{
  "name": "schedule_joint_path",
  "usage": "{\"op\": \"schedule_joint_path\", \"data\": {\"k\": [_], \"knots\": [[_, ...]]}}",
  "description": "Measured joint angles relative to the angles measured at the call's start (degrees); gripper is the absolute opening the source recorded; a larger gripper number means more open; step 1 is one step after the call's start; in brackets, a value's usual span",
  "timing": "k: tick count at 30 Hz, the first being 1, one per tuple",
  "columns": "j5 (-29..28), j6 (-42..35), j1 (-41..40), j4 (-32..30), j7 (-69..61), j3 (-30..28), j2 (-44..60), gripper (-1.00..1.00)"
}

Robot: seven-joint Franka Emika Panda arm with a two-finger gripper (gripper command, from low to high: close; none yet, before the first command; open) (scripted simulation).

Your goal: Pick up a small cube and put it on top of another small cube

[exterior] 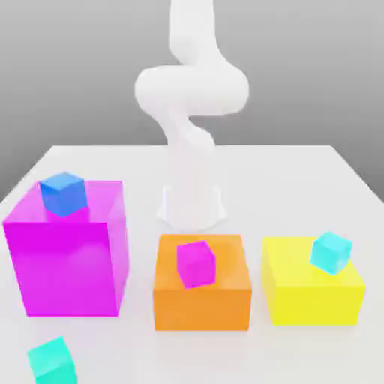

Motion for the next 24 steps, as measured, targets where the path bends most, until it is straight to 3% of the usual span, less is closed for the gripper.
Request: {"op": "schedule_joint_path", "data": {"k": [15, 24], "knots": [[-1.11, 9.30, -9.12, 0.13, 15.93, -2.33, 31.51, 0.00], [1.31, 14.83, -13.60, 0.20, 23.21, -4.81, 50.24, 0.00]]}}
